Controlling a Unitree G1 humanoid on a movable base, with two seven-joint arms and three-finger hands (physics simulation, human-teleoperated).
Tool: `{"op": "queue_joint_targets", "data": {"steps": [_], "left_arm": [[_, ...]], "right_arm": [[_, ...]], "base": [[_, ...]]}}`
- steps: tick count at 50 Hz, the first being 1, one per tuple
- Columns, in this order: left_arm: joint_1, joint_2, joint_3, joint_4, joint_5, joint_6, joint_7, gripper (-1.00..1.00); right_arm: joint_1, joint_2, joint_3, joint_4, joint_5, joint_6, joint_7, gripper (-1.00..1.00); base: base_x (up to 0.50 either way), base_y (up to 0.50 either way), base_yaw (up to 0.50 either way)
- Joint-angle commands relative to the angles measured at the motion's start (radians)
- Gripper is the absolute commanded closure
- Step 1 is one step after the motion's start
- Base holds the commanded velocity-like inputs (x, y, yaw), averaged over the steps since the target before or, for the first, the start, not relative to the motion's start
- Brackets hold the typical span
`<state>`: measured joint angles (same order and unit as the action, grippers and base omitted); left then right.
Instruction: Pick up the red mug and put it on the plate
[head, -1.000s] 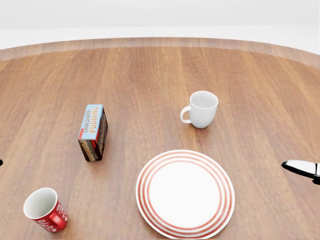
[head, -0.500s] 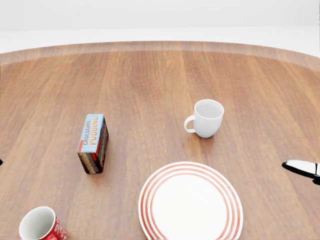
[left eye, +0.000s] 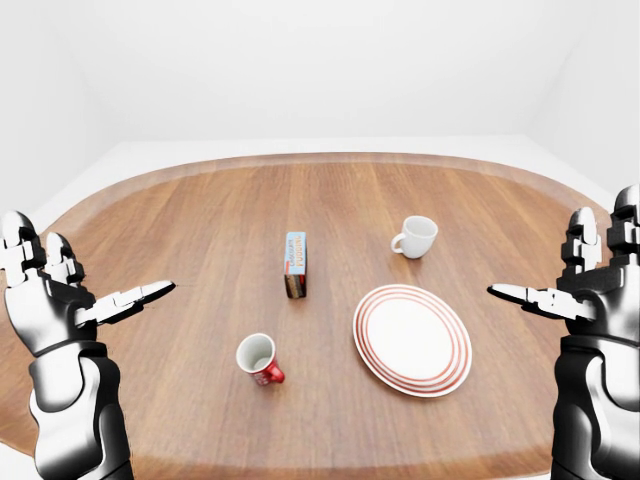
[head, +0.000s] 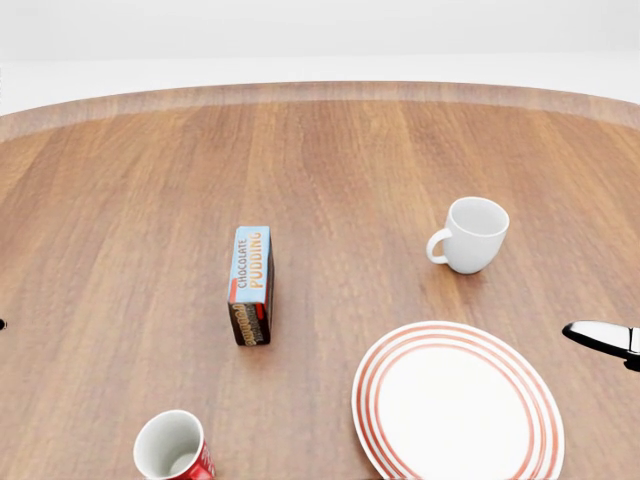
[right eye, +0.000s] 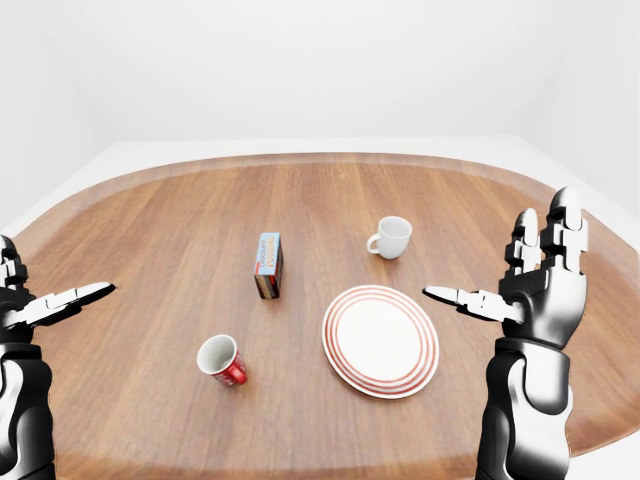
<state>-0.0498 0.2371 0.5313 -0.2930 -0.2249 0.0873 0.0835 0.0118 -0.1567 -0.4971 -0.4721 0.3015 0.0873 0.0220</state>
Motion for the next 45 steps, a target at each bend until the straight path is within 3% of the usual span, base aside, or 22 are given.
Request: {"op": "queue_joint_targets", "data": {"steps": [1, 24, 29, 39, 45], "left_arm": [[-0.001, -0.002, -0.003, -0.002, 0.002, 0.0, 0.001, -1.0], [0.0, -0.003, -0.004, 0.006, 0.005, 0.0, 0.0, -1.0], [0.0, -0.003, -0.005, 0.004, 0.005, 0.0, 0.001, -1.0], [-0.001, -0.003, -0.006, 0.003, 0.004, 0.0, 0.002, -1.0], [-0.002, -0.002, -0.006, 0.001, 0.005, 0.0, 0.002, -1.0]], "right_arm": [[0.001, 0.0, 0.0, 0.002, 0.0, 0.0, 0.002, -1.0], [0.003, 0.005, 0.002, 0.008, 0.002, 0.0, 0.004, -1.0], [0.006, 0.007, 0.006, -0.004, 0.011, 0.0, 0.001, -1.0], [0.009, 0.044, 0.117, -0.02, -0.071, 0.0, 0.018, -1.0], [0.03, 0.099, 0.276, -0.037, -0.177, 0.0, 0.04, -1.0]], "base": [[0.21, 0.5, 0.0], [0.22, 0.49, 0.0], [0.04, 0.05, 0.0], [0.0, 0.0, 0.0], [0.0, 0.0, 0.0]]}}
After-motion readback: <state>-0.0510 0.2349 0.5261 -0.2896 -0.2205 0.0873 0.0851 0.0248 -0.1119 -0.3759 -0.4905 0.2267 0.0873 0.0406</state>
